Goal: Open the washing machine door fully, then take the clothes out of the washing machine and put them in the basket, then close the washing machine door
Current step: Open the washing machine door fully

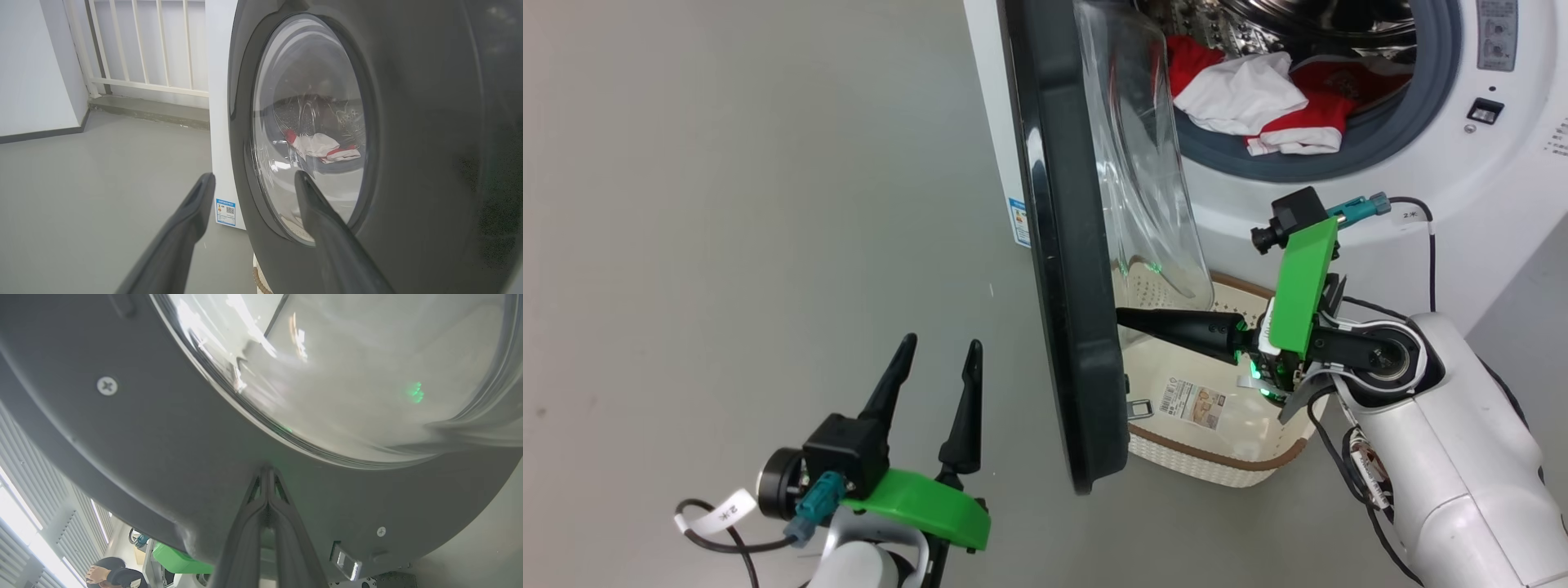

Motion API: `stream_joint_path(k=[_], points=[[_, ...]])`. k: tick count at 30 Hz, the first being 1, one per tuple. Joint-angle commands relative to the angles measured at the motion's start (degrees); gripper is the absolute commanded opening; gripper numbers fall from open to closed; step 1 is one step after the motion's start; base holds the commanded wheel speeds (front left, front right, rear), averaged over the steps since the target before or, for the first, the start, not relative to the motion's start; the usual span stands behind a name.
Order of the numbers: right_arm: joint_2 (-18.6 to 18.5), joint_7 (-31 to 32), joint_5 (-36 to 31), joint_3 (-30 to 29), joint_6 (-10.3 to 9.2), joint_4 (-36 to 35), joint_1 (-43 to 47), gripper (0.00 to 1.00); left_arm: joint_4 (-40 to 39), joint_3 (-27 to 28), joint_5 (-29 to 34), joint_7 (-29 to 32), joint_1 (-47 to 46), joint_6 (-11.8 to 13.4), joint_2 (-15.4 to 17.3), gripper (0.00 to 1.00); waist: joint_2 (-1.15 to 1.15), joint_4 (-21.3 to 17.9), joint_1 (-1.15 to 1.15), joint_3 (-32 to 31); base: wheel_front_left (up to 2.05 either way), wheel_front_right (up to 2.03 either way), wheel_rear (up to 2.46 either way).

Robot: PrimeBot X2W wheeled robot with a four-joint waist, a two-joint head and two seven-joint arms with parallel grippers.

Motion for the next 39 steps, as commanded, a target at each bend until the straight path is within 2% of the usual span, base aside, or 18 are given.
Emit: stream_joint_path(k=[1, 28, 33, 35, 36, 37, 38, 39], points=[[1.32, -0.13, 1.00, 1.28, 0.43, -2.06, 0.63, 0.00, -1.02, 1.48, -0.44, -0.45, 0.30, 0.08, 1.01, 1.00, 0.00, 0.67, 0.00, -0.29, 0.00, 0.00, 0.00], [1.32, -2.66, 6.64, 8.76, 0.43, 0.38, -1.70, 0.00, -3.19, 3.18, 0.01, -0.45, 2.22, 1.07, 1.01, 1.00, 0.00, 1.37, 0.00, -0.38, 0.00, 0.00, 0.00], [1.07, -5.73, 6.54, 8.86, 0.43, 0.53, -1.56, 0.00, -3.55, 3.25, -0.61, -0.45, 2.43, 0.86, 1.01, 1.00, 0.00, 1.28, 0.00, -0.42, 0.00, 0.00, 0.00], [0.20, -8.06, 4.64, 9.27, 0.43, -0.95, -1.46, 0.00, -3.55, 3.30, -0.75, -0.45, 2.44, 0.83, 1.01, 1.00, 0.00, 1.25, 0.00, -0.41, 0.00, 0.00, 0.00], [-0.27, -9.33, 3.48, 9.43, 0.43, -1.98, -1.07, 0.05, -3.53, 3.30, -0.82, -0.45, 2.43, 0.83, 1.01, 1.00, 0.00, 1.24, 0.00, -0.40, 0.00, 0.00, 0.00], [-0.58, -10.51, 2.62, 9.42, 0.43, -2.84, -0.48, 0.33, -3.49, 3.27, -0.89, -0.45, 2.42, 0.83, 1.01, 1.00, 0.00, 1.23, 0.00, -0.43, 0.00, 0.00, 0.00], [-1.03, -11.75, 1.34, 9.55, 0.43, -3.97, 0.12, 0.51, -3.44, 3.25, -0.94, -0.45, 2.41, 0.83, 1.01, 1.00, 0.00, 1.22, 0.00, -0.44, 0.00, 0.00, 0.00], [-1.46, -12.94, 0.01, 9.67, 0.43, -5.24, 0.85, 0.82, -3.40, 3.22, -1.00, -0.45, 2.39, 0.81, 1.01, 1.00, 0.00, 1.21, 0.00, -0.43, 0.00, 0.00, 0.00]])
